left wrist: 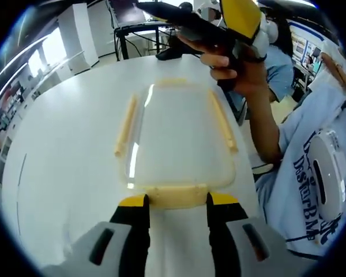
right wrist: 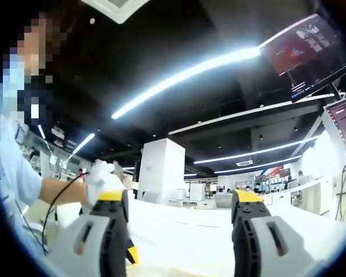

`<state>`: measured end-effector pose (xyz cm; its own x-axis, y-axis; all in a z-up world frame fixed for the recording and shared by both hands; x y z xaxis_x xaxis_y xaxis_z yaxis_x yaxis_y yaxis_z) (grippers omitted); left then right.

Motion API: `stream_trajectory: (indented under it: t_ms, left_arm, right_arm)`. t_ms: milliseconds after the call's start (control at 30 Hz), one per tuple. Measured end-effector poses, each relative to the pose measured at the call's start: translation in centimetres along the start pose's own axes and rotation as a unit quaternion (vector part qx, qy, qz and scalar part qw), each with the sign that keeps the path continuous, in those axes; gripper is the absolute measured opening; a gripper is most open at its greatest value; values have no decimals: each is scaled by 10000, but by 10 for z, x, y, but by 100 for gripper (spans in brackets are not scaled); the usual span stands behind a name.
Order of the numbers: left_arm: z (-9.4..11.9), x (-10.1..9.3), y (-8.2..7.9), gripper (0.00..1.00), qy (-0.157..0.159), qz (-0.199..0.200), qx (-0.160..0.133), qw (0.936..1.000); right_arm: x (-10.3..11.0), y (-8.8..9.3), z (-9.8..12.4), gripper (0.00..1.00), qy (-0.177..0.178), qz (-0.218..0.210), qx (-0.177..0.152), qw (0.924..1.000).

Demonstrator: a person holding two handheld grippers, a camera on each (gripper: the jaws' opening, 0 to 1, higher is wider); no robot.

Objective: Snap each plastic latch of the storage box into its locked position after aligning the lid with the box until every specified latch is closed and the lid sits flush.

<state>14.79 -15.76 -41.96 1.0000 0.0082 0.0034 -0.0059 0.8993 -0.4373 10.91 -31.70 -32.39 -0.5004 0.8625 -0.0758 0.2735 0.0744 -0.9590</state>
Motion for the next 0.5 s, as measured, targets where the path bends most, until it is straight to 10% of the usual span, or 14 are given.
stream_trajectory:
  t_ms: [500]
  left_arm:
    - [-1,-4,2,38,6,1,-77,10000]
  right_arm:
    - [3,-4,2,72,-7,69,-14,10000]
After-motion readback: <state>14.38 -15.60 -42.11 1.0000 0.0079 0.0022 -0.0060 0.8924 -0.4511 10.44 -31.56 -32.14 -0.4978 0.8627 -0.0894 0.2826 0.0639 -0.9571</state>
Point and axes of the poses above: the point that each gripper's makers call its tool centre point, and the gripper's own axes: z roughly backward along the fingers, x roughly to its left, y roughly out of its underside, the point moved 6 cm from there along z, roughly backward along the fingers, and after that the axes turned 10 degrees about x, right-handed, at the moved point
